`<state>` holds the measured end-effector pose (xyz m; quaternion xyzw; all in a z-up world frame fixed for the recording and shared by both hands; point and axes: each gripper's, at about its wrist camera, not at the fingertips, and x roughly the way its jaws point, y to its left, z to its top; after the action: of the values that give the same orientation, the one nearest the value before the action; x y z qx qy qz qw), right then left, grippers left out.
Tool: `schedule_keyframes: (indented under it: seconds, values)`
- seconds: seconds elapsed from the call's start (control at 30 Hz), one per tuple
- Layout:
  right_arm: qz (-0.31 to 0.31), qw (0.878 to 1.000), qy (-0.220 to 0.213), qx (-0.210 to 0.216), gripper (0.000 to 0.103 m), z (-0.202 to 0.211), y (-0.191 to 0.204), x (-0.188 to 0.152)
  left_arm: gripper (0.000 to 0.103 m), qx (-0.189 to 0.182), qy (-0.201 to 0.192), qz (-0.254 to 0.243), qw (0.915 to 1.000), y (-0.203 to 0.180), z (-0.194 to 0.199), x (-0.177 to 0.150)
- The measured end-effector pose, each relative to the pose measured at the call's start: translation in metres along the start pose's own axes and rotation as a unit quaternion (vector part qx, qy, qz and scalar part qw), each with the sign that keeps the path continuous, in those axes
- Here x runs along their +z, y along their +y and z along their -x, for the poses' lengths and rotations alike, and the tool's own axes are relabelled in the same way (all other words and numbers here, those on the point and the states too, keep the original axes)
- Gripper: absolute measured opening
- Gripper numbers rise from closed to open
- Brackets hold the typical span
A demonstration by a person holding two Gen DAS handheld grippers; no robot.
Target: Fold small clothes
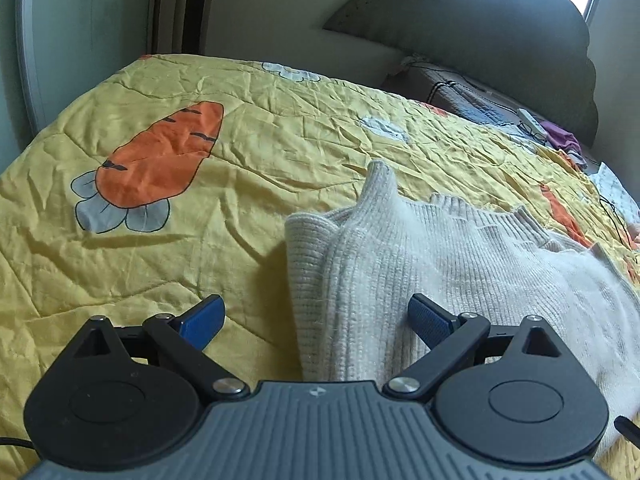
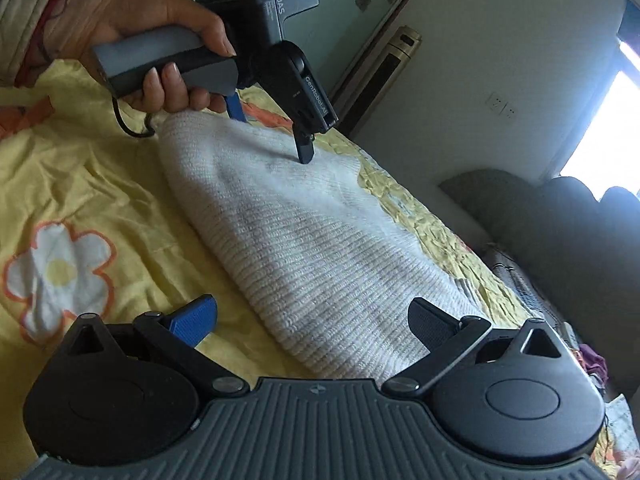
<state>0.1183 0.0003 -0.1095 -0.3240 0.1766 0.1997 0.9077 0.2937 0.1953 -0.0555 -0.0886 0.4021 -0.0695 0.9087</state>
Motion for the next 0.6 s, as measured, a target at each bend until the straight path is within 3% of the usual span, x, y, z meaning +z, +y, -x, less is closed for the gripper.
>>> schedule_keyframes:
  seconds: [0.23,0.6]
  values:
    - [-0.039,0.999,-0.001,0.006,0.102,-0.006,-0.008,-0.005,0.1,0.004,0.008,0.018,0.9998,0.007,-0.006,-0.007]
    - [-0.033,0.999,-0.008,0.0,0.103,-0.002,-0.007,-0.013,0.103,0.011,-0.003,0.018,0.9998,0.007,-0.007,-0.012]
